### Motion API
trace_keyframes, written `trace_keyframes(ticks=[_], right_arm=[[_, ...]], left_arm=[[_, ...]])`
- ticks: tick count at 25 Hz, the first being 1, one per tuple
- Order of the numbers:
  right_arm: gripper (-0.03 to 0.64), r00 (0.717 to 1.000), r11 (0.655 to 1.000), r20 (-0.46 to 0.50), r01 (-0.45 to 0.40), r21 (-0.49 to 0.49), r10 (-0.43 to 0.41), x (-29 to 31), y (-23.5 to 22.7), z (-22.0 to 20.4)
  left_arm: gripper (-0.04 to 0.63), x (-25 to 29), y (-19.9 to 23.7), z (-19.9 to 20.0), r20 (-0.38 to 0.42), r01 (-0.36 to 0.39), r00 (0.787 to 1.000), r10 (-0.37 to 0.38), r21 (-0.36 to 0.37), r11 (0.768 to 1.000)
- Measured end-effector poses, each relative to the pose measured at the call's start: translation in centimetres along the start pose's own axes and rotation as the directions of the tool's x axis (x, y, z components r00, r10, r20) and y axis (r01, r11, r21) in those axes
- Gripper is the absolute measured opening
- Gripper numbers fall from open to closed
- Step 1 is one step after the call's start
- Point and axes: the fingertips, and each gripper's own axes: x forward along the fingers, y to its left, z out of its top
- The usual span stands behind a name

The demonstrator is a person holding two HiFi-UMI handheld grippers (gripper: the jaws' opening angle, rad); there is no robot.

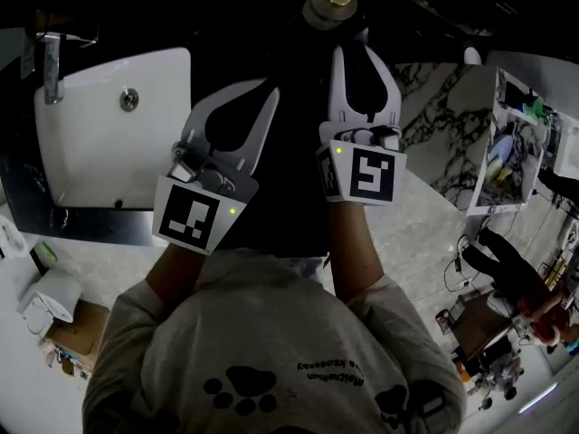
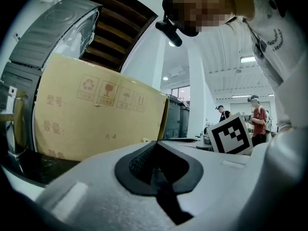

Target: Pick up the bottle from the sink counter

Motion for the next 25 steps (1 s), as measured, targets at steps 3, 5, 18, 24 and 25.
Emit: trace_keyframes(ticks=[3, 5, 18, 24, 25], right_arm=[[0.106, 1.0, 1.0, -0.022, -0.007, 0.004, 0.007, 0.9, -0.3, -0.6], [0.132, 0.999, 1.0, -0.037, -0.023, 0.009, 0.024, 1.6, -0.4, -0.9], [0.272, 0.986, 0.997, -0.154, -0.068, -0.044, 0.06, 4.9, -1.1, -3.9], [0.3, 0.982, 0.997, -0.182, -0.066, -0.046, 0.057, 6.5, -1.5, -4.6], [0.306, 0.981, 0.997, -0.187, -0.069, -0.045, 0.059, 6.8, -1.5, -4.6]], left_arm=[[-0.002, 0.5, 0.4, -0.3, -0.006, -0.007, 1.0, 0.007, -0.004, 1.0], [-0.002, 0.8, 0.6, -0.4, -0.003, -0.011, 1.0, 0.011, -0.009, 1.0], [-0.002, 2.4, 1.2, -1.7, -0.023, -0.028, 0.999, 0.027, -0.046, 0.999], [-0.002, 2.8, 1.8, -1.8, -0.03, -0.043, 0.999, 0.042, -0.047, 0.998], [-0.002, 2.8, 2.0, -1.9, -0.031, -0.046, 0.999, 0.045, -0.048, 0.998]])
